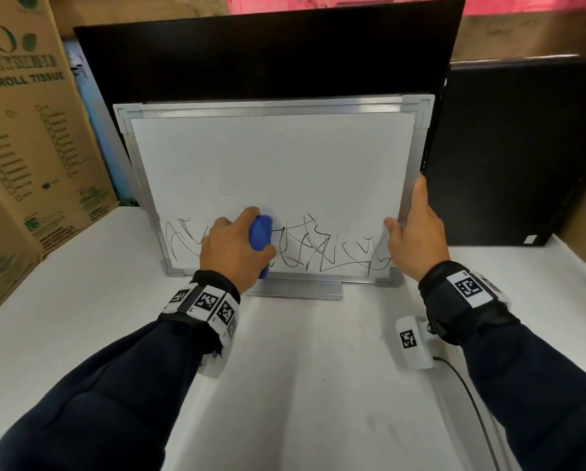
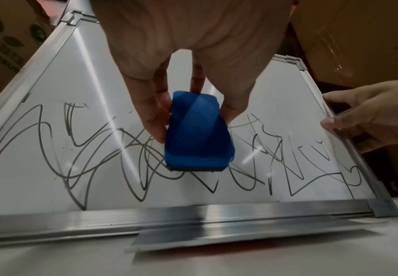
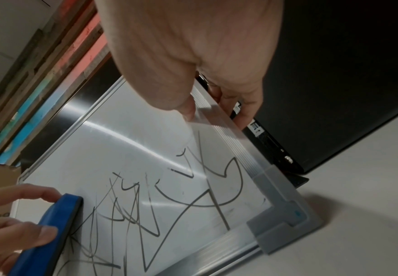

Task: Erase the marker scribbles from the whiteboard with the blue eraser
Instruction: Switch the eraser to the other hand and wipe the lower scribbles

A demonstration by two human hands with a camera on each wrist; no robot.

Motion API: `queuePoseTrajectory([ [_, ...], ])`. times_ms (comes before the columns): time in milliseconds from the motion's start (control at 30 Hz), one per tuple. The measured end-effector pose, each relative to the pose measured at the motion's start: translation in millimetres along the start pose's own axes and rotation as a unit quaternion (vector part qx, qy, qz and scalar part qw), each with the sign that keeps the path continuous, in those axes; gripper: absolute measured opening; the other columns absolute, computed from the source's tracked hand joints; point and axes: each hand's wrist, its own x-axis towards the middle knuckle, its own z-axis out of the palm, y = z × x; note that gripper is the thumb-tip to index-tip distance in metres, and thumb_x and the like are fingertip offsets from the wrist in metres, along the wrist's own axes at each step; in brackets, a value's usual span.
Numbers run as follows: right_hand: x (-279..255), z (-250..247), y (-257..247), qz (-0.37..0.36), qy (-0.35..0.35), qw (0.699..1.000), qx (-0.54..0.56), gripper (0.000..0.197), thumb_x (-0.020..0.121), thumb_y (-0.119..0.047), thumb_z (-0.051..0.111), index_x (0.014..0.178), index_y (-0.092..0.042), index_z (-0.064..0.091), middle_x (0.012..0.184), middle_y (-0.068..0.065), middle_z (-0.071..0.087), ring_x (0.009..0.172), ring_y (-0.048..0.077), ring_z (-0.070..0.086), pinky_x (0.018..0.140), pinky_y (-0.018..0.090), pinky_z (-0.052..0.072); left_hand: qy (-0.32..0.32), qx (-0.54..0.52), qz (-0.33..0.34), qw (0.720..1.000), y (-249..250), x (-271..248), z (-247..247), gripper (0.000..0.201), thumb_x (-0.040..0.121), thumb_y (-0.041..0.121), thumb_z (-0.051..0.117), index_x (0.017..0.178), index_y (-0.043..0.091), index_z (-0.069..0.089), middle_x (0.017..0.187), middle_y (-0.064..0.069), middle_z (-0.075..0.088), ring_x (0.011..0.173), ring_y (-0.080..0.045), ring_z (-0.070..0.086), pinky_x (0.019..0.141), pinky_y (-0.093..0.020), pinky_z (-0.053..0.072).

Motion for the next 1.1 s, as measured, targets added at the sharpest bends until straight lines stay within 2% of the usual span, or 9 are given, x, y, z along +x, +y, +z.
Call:
queuePoseTrajectory([
  [133,0,0,1,-0.005,-0.002,1.000,-0.003,0.090,0.096,-0.010,0.060,0.159,-0.025,-0.003,0.141,0.016,0.049,0.125,0.032,0.051,0.107,0.040,0.040,0.033,-0.017,-0.007,0.999,2,-1,4,0.062,0.083,0.042,0.073,0.139,0.032,0.048,0.103,-0.009,0.053,0.089,-0.029,0.054,0.074,-0.035,0.043],
  [300,0,1,1,-0.006,-0.001,1.000,0.001,0.090,0.096,-0.009,0.060,0.159,-0.023,-0.002,0.141,0.016,0.049,0.125,0.032,0.051,0.108,0.037,0.039,-0.017,0.000,0.018,1.000,4,-7,13,0.062,0.083,0.044,0.073,0.138,0.033,0.046,0.104,-0.008,0.051,0.090,-0.030,0.056,0.075,-0.036,0.048],
  [400,0,0,2,-0.010,-0.002,1.000,0.008,0.089,0.096,-0.007,0.060,0.159,-0.020,-0.001,0.146,0.015,0.046,0.131,0.030,0.046,0.106,0.028,0.033,0.041,-0.033,0.001,0.999,6,-1,8,0.060,0.083,0.043,0.073,0.137,0.034,0.047,0.102,-0.007,0.051,0.087,-0.026,0.053,0.074,-0.033,0.041],
  [467,0,0,2,-0.012,-0.002,1.000,0.012,0.089,0.096,-0.007,0.060,0.159,-0.021,-0.001,0.146,0.014,0.046,0.131,0.030,0.047,0.106,0.029,0.033,0.072,-0.044,-0.011,0.996,9,7,4,0.060,0.083,0.043,0.073,0.137,0.033,0.048,0.101,-0.007,0.052,0.087,-0.026,0.051,0.075,-0.034,0.041],
  [667,0,0,0,-0.003,-0.004,1.000,0.016,0.089,0.096,-0.007,0.060,0.159,-0.023,-0.002,0.143,0.015,0.047,0.127,0.030,0.049,0.101,0.026,0.033,-0.033,0.003,0.033,0.999,16,-9,17,0.063,0.082,0.044,0.073,0.138,0.035,0.046,0.107,-0.007,0.050,0.092,-0.031,0.057,0.079,-0.040,0.054],
  [800,0,0,2,-0.008,-0.001,1.000,0.016,0.089,0.096,-0.007,0.059,0.159,-0.023,-0.001,0.142,0.015,0.048,0.127,0.029,0.049,0.100,0.025,0.032,-0.022,-0.003,0.023,0.999,21,-5,20,0.061,0.082,0.044,0.072,0.136,0.035,0.047,0.106,-0.007,0.051,0.090,-0.027,0.055,0.072,-0.033,0.045],
  [900,1,2,2,-0.006,0.000,1.000,0.017,0.089,0.096,-0.007,0.060,0.159,-0.025,-0.002,0.137,0.015,0.051,0.122,0.029,0.051,0.098,0.025,0.035,-0.007,-0.013,0.034,0.999,24,-4,19,0.061,0.082,0.044,0.072,0.138,0.034,0.048,0.106,-0.006,0.052,0.088,-0.026,0.054,0.073,-0.031,0.041],
  [1033,2,3,5,-0.012,0.004,1.000,0.014,0.090,0.096,-0.008,0.060,0.159,-0.025,-0.002,0.134,0.015,0.052,0.120,0.029,0.053,0.097,0.026,0.036,0.004,-0.023,0.033,0.999,33,-4,19,0.059,0.083,0.043,0.072,0.136,0.033,0.050,0.106,-0.006,0.051,0.087,-0.027,0.053,0.074,-0.031,0.042],
  [1100,3,3,5,-0.011,0.004,1.000,0.013,0.090,0.096,-0.008,0.060,0.159,-0.025,-0.002,0.134,0.015,0.052,0.120,0.029,0.053,0.097,0.026,0.036,-0.022,0.005,0.052,0.998,38,-8,21,0.057,0.083,0.044,0.070,0.135,0.033,0.049,0.105,-0.006,0.050,0.087,-0.028,0.055,0.075,-0.034,0.048],
])
